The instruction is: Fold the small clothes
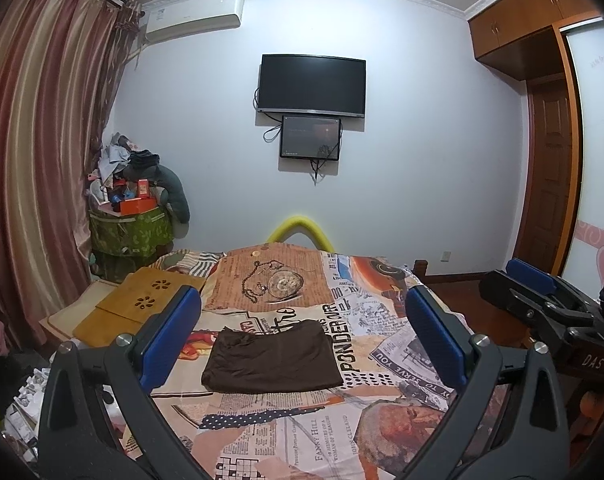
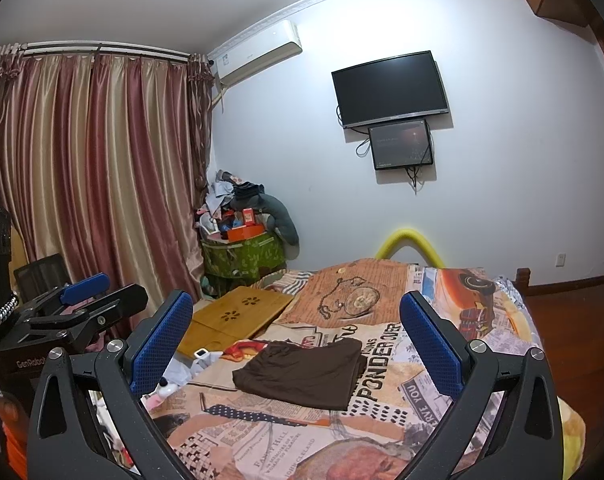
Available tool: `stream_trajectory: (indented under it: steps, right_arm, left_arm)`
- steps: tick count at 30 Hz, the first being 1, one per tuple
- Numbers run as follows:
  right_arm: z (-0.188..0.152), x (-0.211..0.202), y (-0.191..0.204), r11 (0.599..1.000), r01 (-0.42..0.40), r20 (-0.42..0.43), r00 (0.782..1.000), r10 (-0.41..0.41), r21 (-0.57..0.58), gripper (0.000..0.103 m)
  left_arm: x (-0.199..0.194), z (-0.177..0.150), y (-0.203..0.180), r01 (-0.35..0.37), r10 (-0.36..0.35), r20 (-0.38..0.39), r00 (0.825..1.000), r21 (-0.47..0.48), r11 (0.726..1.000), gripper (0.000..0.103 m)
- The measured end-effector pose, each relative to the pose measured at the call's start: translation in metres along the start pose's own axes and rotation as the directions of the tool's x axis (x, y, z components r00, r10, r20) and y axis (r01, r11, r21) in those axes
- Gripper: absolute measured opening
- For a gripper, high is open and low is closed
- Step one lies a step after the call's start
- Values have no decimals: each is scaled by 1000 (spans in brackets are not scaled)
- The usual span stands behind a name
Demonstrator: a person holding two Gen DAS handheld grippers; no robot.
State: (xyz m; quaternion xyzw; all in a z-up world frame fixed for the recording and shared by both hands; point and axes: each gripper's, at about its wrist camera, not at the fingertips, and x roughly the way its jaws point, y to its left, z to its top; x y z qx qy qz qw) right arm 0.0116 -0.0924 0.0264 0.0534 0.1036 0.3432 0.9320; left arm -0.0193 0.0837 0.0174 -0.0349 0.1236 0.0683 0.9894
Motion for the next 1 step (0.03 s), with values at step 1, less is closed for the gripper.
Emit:
stream_trajectory:
  steps: [1]
  right_arm:
    - [0, 0, 0, 1000, 0, -1, 1000, 0, 0, 103]
  left_arm:
    - [0, 0, 0, 0, 0, -1, 1000, 0, 1000, 103]
